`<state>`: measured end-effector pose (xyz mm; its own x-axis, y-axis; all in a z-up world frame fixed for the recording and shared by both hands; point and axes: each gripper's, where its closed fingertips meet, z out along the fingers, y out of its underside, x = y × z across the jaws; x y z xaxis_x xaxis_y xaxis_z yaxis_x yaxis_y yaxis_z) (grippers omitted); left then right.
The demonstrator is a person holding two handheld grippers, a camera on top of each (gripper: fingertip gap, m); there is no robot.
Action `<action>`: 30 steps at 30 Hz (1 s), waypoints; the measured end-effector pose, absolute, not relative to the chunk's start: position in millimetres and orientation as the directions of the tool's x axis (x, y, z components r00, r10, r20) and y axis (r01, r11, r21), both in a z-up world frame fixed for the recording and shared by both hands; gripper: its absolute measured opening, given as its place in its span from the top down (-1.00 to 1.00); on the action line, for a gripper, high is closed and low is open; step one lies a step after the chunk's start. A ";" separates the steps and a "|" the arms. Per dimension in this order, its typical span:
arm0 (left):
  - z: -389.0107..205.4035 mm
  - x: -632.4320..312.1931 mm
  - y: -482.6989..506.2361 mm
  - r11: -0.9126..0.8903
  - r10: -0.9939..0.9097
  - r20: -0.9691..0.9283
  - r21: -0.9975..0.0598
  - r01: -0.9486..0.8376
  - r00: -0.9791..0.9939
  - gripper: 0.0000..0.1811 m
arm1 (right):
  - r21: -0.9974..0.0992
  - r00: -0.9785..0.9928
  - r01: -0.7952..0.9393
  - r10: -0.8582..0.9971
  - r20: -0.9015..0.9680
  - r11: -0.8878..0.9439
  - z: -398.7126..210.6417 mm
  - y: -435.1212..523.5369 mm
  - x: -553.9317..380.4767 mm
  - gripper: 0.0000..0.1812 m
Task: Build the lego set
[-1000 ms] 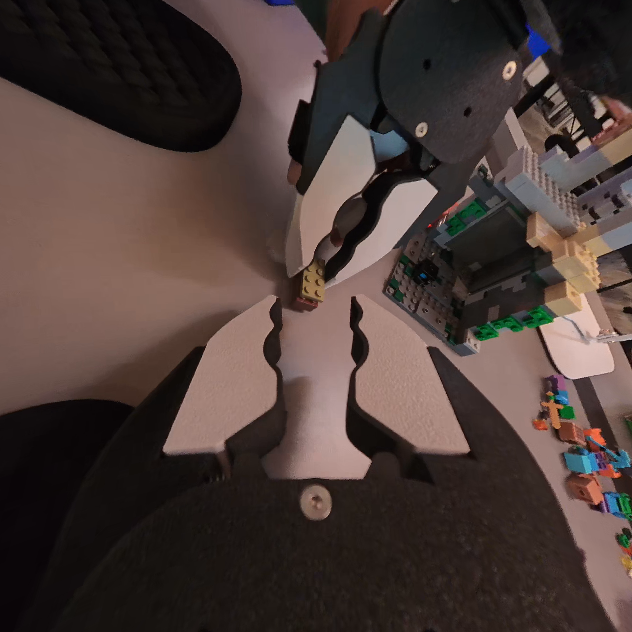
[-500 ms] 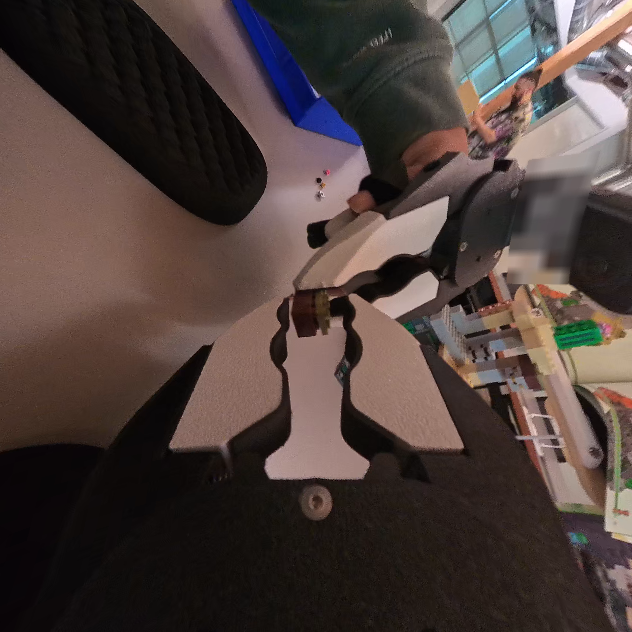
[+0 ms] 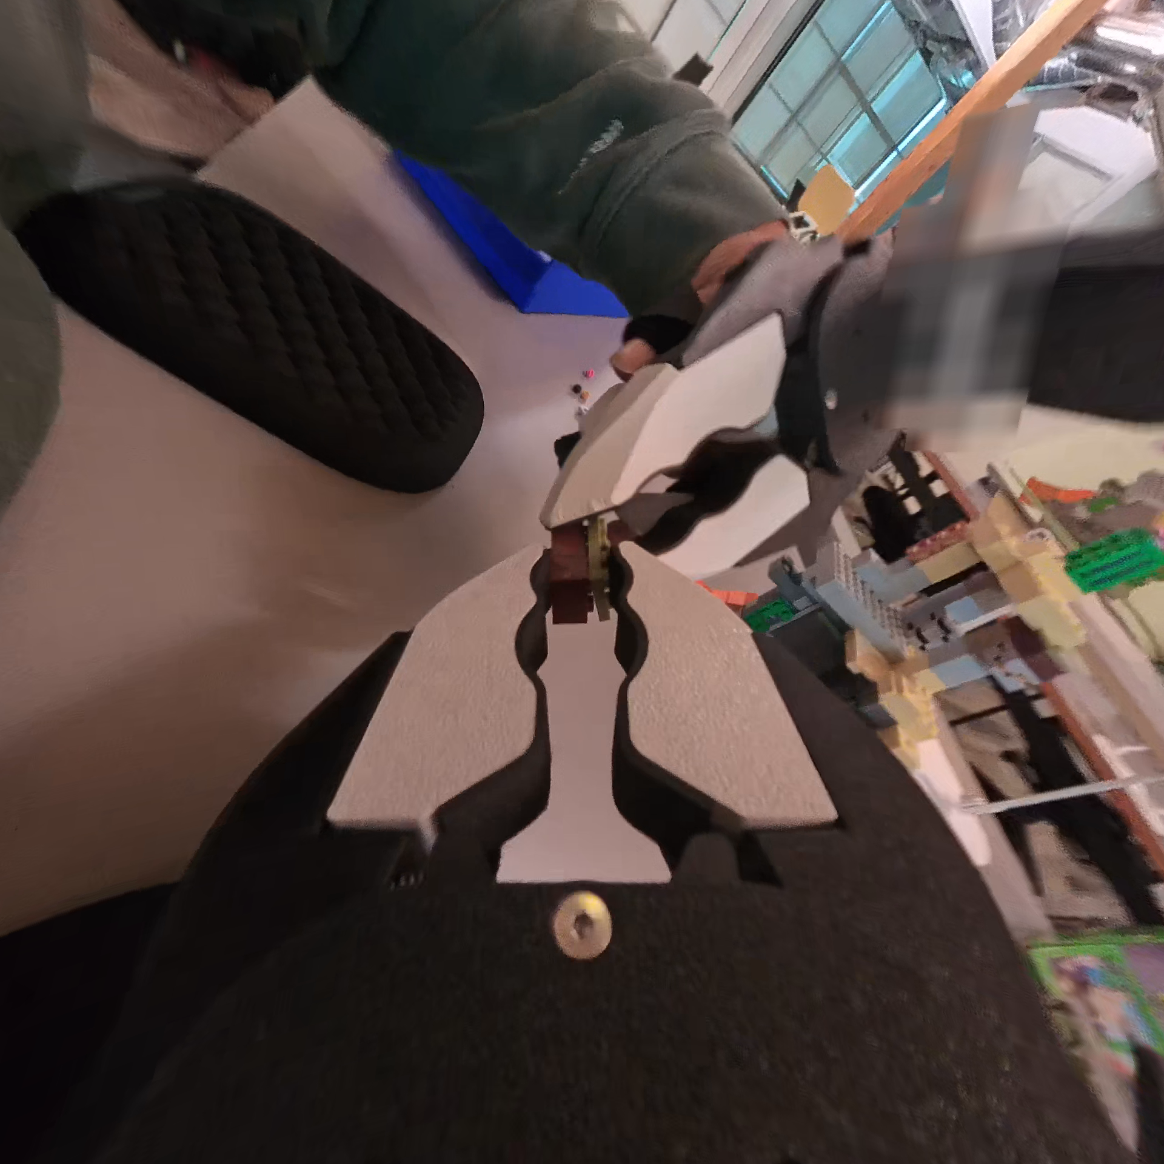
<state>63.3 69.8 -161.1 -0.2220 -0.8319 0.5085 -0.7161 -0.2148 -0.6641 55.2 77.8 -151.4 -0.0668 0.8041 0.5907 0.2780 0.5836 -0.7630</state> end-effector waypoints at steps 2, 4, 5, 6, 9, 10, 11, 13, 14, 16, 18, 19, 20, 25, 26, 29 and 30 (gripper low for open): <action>-159.6 60.4 73.0 -0.187 -0.878 0.438 -0.684 -0.705 -0.193 0.77 | -0.826 -0.036 0.250 0.858 0.513 0.505 -146.8 81.1 59.0 0.81; -157.5 60.2 79.6 -0.130 -0.942 0.303 -0.725 -0.676 -0.144 0.74 | -0.883 -0.006 0.206 0.903 0.429 0.421 -140.7 83.6 63.7 0.81; -152.8 61.9 81.5 -0.101 -0.965 0.232 -0.760 -0.642 -0.122 0.71 | -0.907 0.002 0.183 0.923 0.386 0.379 -137.7 84.1 65.7 0.81; -147.5 63.5 82.1 -0.075 -0.981 0.168 -0.792 -0.606 -0.098 0.72 | -0.925 0.010 0.163 0.937 0.348 0.342 -135.3 84.7 67.2 0.81; -140.4 66.0 85.3 0.021 -0.999 -0.033 -0.836 -0.549 0.012 0.70 | -0.961 0.012 0.113 0.967 0.253 0.250 -130.5 84.0 68.7 0.82; -137.3 68.0 83.8 0.056 -0.995 -0.089 -0.850 -0.524 0.038 0.70 | -0.969 0.008 0.103 0.974 0.224 0.222 -129.7 83.2 68.1 0.82; -134.6 69.7 81.7 0.085 -0.989 -0.133 -0.860 -0.503 0.060 0.71 | -0.975 0.000 0.096 0.980 0.201 0.200 -129.2 82.3 67.2 0.81; -134.0 70.8 81.5 0.128 -0.972 -0.208 -0.857 -0.499 0.108 0.75 | -0.982 -0.019 0.088 0.986 0.167 0.168 -128.6 79.6 64.5 0.81; -134.7 71.1 80.5 0.146 -0.965 -0.234 -0.853 -0.501 0.118 0.77 | -0.984 -0.028 0.086 0.988 0.154 0.156 -128.1 78.5 63.2 0.81; -133.2 70.3 77.7 0.170 -0.956 -0.264 -0.853 -0.494 0.128 0.81 | -0.988 -0.046 0.078 0.991 0.128 0.131 -126.2 76.9 62.1 0.82; -132.3 68.8 75.7 0.178 -0.953 -0.275 -0.850 -0.495 0.129 0.81 | -0.991 -0.060 0.069 0.992 0.107 0.111 -124.8 74.8 60.5 0.82; -130.9 68.5 74.8 0.185 -0.951 -0.281 -0.853 -0.489 0.131 0.80 | -0.994 -0.070 0.058 0.994 0.089 0.093 -123.1 73.7 60.2 0.82; -128.7 68.7 73.8 0.188 -0.950 -0.282 -0.860 -0.474 0.134 0.80 | -0.997 -0.083 0.045 0.995 0.060 0.064 -120.8 72.5 60.0 0.82; -121.8 68.7 70.7 0.178 -0.951 -0.264 -0.893 -0.413 0.161 0.81 | -1.000 -0.105 0.001 0.994 -0.019 -0.018 -110.7 69.1 59.1 0.82; -119.6 69.1 69.7 0.165 -0.955 -0.246 -0.907 -0.388 0.167 0.81 | -0.999 -0.114 -0.005 0.993 -0.034 -0.035 -108.5 68.2 59.1 0.82; -116.6 68.2 68.5 0.148 -0.959 -0.221 -0.926 -0.347 0.179 0.82 | -1.000 -0.108 -0.001 0.994 -0.008 -0.008 -105.8 66.9 57.8 0.81; -116.1 67.6 68.1 0.142 -0.961 -0.212 -0.930 -0.339 0.178 0.82 | -1.000 -0.107 0.005 0.994 0.004 0.004 -105.7 66.5 57.2 0.81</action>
<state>67.6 68.1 -116.1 0.1781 -0.9610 -0.2118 -0.3385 0.1423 -0.9301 57.2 66.5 -105.7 -0.1069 0.9943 0.0036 0.0049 0.0042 -1.0000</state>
